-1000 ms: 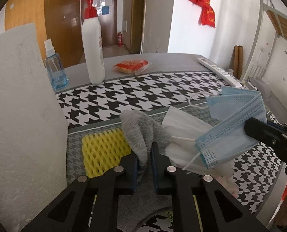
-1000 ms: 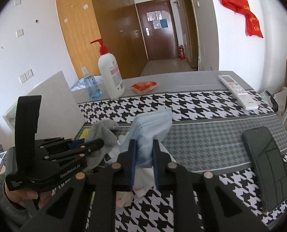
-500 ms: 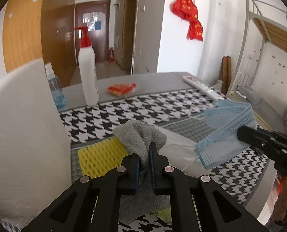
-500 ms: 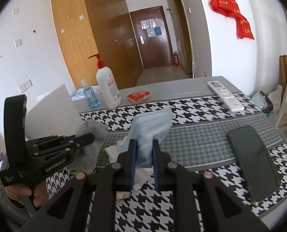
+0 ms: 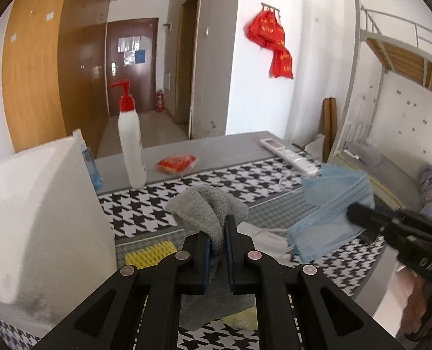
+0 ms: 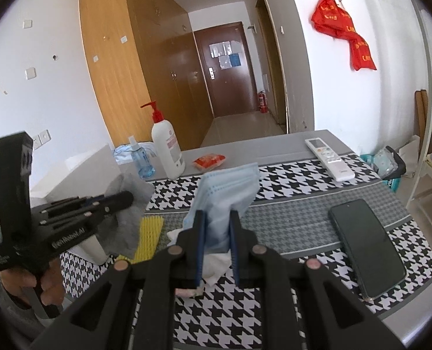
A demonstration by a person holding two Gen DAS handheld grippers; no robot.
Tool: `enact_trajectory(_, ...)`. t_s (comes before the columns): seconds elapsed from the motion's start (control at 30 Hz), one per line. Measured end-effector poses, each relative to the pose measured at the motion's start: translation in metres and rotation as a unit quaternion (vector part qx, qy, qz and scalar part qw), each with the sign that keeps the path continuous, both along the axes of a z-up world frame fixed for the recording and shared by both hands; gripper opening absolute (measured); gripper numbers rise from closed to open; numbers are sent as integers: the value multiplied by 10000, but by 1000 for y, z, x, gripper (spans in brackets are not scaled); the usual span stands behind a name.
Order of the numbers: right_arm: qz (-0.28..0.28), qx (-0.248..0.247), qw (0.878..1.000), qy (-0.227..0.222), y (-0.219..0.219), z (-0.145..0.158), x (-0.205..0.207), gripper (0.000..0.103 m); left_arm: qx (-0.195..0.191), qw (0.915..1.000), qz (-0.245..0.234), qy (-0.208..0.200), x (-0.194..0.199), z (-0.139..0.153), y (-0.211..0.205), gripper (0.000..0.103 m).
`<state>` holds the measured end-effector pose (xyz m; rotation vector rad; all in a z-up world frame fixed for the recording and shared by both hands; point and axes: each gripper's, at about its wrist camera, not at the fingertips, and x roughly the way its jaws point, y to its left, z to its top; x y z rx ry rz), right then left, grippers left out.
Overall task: Organize soft objects
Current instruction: 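Lift the grey sock with the left gripper and carry it over the foam box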
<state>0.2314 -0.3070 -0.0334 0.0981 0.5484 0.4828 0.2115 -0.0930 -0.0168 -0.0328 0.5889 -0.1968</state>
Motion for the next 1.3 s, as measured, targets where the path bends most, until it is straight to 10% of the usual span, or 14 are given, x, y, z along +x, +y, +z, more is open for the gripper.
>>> enact_trajectory(1.3,375,162,9945,-963,49,64,-52,19,404,9881,422,-1420,-77,94,43,9)
